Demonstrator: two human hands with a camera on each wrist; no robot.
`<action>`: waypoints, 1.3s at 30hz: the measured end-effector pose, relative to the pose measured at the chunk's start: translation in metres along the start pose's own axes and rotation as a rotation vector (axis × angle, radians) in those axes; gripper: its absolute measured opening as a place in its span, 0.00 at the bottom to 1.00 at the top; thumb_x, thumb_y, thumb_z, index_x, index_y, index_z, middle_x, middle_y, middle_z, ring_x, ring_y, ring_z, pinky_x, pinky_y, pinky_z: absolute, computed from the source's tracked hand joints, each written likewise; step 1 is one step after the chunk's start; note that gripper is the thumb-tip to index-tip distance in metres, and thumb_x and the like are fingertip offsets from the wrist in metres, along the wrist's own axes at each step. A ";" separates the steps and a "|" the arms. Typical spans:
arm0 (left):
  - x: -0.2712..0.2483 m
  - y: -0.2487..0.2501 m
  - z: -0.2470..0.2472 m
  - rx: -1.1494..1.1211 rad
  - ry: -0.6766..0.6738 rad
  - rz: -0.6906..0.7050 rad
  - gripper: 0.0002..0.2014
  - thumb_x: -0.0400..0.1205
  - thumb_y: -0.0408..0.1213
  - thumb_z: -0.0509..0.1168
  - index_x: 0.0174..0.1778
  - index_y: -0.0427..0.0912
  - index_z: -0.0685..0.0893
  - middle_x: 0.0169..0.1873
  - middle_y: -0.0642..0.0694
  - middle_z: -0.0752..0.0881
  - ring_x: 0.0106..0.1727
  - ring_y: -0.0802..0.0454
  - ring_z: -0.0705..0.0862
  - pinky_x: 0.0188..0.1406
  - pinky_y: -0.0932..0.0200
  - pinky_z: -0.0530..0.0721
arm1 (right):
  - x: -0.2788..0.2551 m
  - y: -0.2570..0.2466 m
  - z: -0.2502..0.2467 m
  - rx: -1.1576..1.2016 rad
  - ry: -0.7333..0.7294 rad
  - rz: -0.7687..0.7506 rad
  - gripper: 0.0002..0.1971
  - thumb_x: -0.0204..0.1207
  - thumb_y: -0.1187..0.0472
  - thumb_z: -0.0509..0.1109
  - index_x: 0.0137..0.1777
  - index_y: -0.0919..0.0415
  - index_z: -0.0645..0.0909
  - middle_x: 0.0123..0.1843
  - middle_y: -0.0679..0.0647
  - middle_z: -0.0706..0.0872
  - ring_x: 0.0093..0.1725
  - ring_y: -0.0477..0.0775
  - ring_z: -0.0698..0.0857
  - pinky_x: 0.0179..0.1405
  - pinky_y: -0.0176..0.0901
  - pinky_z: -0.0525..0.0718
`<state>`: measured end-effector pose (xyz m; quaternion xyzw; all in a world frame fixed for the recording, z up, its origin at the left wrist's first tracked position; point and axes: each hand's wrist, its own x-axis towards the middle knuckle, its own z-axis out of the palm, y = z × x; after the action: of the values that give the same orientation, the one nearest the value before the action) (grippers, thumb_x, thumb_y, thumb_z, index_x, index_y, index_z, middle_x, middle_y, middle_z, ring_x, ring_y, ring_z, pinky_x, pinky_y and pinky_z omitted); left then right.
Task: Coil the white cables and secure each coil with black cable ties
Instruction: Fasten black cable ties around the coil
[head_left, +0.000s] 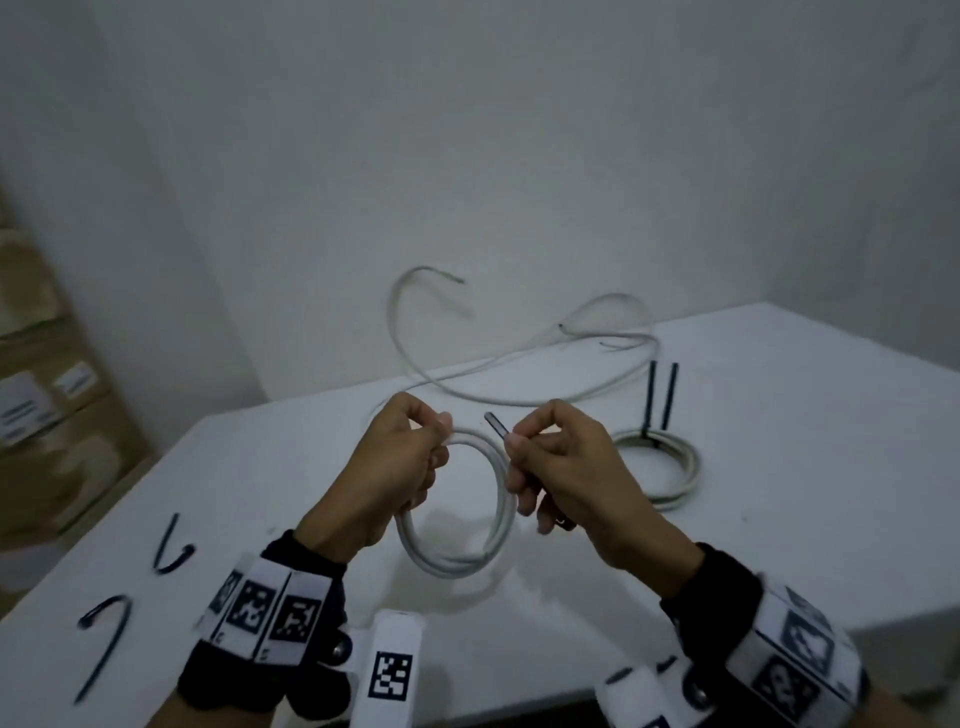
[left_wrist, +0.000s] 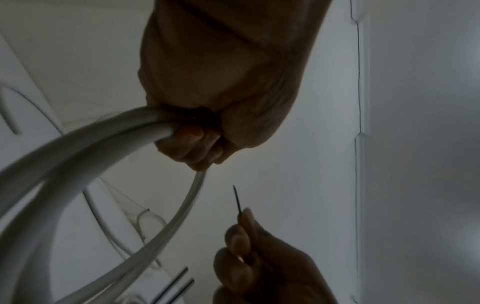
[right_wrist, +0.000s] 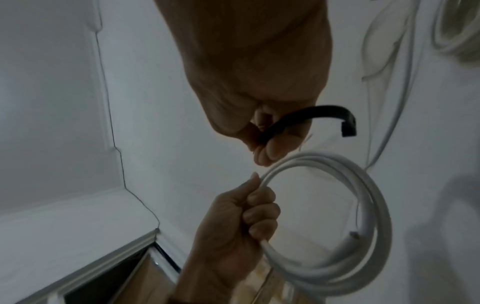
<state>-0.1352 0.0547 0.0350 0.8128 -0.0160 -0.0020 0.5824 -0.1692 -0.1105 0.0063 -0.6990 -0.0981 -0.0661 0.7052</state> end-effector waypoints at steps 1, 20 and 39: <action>0.000 0.005 0.014 0.019 -0.043 0.013 0.09 0.87 0.44 0.58 0.48 0.42 0.73 0.24 0.49 0.74 0.19 0.57 0.62 0.17 0.64 0.60 | 0.001 0.000 -0.012 -0.039 0.040 -0.032 0.06 0.79 0.64 0.67 0.45 0.65 0.74 0.27 0.57 0.85 0.21 0.51 0.79 0.14 0.36 0.72; 0.019 0.037 0.094 0.043 -0.187 0.061 0.05 0.87 0.35 0.57 0.46 0.40 0.75 0.22 0.49 0.71 0.20 0.56 0.59 0.17 0.66 0.57 | -0.007 0.034 -0.121 -0.413 0.167 -0.064 0.16 0.79 0.45 0.64 0.42 0.58 0.77 0.29 0.50 0.83 0.23 0.43 0.77 0.26 0.39 0.75; 0.021 0.027 0.077 -0.047 -0.068 -0.009 0.16 0.87 0.53 0.50 0.61 0.45 0.70 0.22 0.48 0.73 0.21 0.55 0.63 0.20 0.63 0.62 | -0.046 0.062 -0.073 -0.108 -0.030 -0.027 0.15 0.84 0.59 0.59 0.38 0.58 0.82 0.24 0.50 0.81 0.21 0.44 0.75 0.16 0.32 0.70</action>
<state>-0.1161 -0.0276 0.0360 0.7985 -0.0321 -0.0324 0.6003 -0.1959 -0.1845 -0.0650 -0.7356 -0.1145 -0.0701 0.6640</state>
